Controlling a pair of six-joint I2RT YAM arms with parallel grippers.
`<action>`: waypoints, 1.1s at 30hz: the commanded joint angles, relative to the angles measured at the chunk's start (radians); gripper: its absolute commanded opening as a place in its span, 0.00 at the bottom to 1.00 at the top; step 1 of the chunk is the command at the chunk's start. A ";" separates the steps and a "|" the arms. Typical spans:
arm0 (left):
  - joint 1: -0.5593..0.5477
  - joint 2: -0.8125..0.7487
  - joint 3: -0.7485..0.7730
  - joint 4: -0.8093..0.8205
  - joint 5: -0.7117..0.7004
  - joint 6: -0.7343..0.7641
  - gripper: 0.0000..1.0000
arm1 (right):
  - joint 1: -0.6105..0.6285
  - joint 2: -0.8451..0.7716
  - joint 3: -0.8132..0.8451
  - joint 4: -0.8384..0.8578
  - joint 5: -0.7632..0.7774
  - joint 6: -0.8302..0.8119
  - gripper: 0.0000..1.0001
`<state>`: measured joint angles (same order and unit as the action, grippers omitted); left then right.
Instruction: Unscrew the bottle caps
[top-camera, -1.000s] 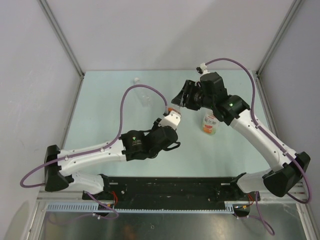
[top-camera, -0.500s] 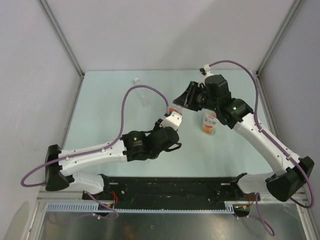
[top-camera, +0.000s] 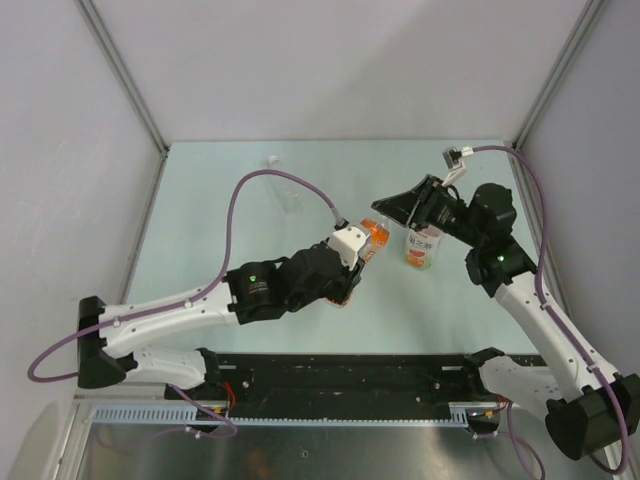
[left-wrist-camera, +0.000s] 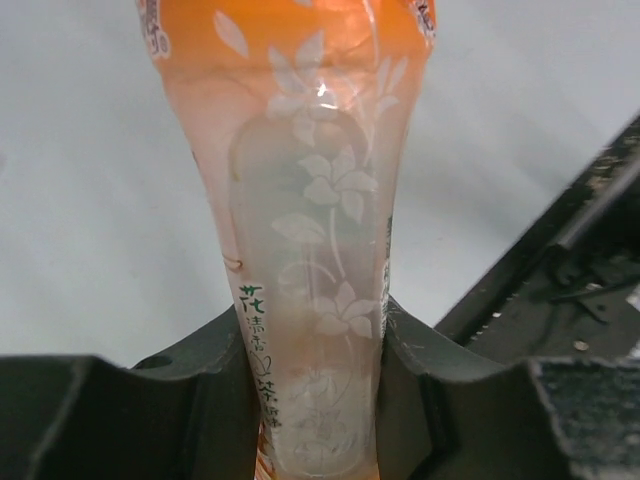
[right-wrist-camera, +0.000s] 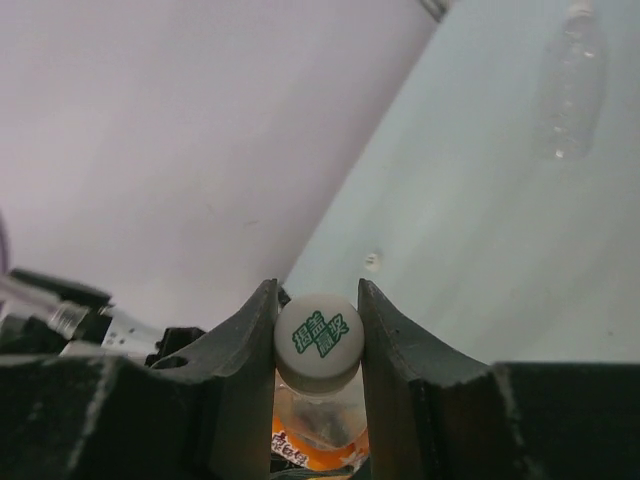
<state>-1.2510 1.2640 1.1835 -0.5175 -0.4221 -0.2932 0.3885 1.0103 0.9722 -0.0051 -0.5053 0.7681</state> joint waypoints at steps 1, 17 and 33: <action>-0.004 -0.092 -0.055 0.106 0.314 0.068 0.00 | -0.088 -0.046 -0.051 0.457 -0.172 0.102 0.00; -0.004 -0.112 -0.125 0.200 0.565 0.098 0.00 | -0.166 0.064 -0.161 1.157 -0.367 0.501 0.03; 0.006 -0.233 -0.219 0.186 0.131 0.009 0.00 | -0.167 -0.047 -0.147 0.598 -0.220 0.185 0.15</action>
<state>-1.2556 1.0973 0.9936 -0.3347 -0.1097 -0.2394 0.2249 1.0103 0.8024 0.8059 -0.8009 1.0981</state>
